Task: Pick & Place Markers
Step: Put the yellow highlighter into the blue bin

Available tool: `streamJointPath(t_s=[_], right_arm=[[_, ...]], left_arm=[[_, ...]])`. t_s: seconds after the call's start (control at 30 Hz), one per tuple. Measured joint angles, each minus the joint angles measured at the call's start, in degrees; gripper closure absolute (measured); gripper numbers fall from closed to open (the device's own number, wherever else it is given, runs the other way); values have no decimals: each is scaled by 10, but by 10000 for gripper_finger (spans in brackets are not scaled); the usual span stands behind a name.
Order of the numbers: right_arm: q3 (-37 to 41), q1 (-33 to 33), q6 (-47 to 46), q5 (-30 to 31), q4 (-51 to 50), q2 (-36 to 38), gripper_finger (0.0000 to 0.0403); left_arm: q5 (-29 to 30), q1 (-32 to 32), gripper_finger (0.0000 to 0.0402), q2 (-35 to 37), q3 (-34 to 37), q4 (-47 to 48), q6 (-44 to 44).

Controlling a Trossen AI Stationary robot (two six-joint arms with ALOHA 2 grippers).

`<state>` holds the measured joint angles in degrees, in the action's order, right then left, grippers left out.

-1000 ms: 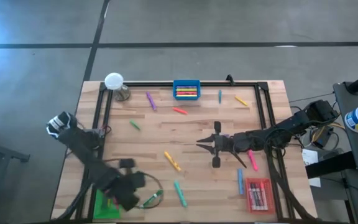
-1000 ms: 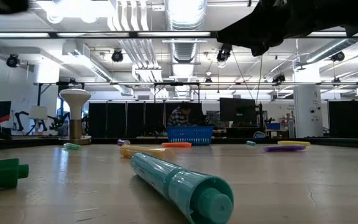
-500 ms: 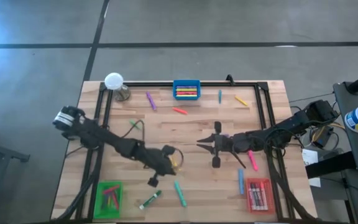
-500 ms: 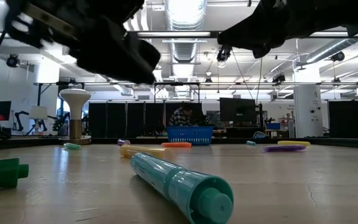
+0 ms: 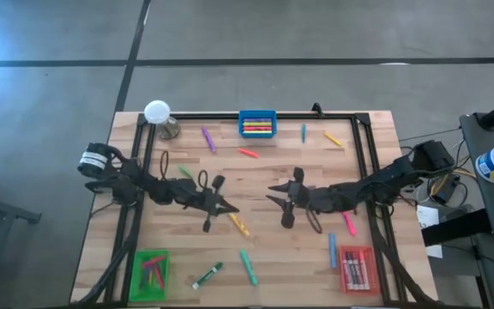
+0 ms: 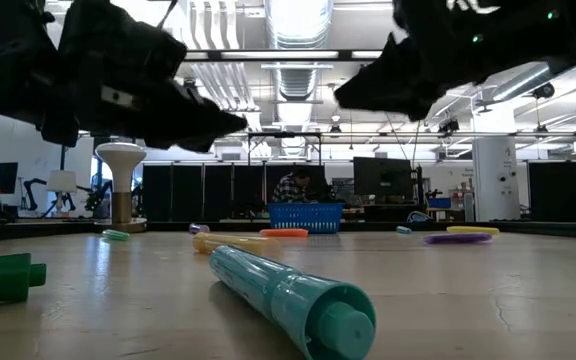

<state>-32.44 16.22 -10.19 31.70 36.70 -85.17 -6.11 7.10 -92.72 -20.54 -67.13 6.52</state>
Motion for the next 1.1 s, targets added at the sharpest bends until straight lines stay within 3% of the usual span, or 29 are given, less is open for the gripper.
streamJointPath(t_s=[0.27,0.57,0.8,1.1], right_arm=[[-83,4,-88,-1,-15,-122,242],[-264,8,-248,-10,-284,-254,220],[-377,14,-274,-79,-355,-332,226],[-476,19,-293,-71,-480,-404,259]], left_arm=[[-55,-56,401,-1,18,-3,-1],[-59,-99,401,-1,79,-43,6],[-59,-132,401,2,113,-107,-10],[-59,-138,401,2,112,-99,-26]])
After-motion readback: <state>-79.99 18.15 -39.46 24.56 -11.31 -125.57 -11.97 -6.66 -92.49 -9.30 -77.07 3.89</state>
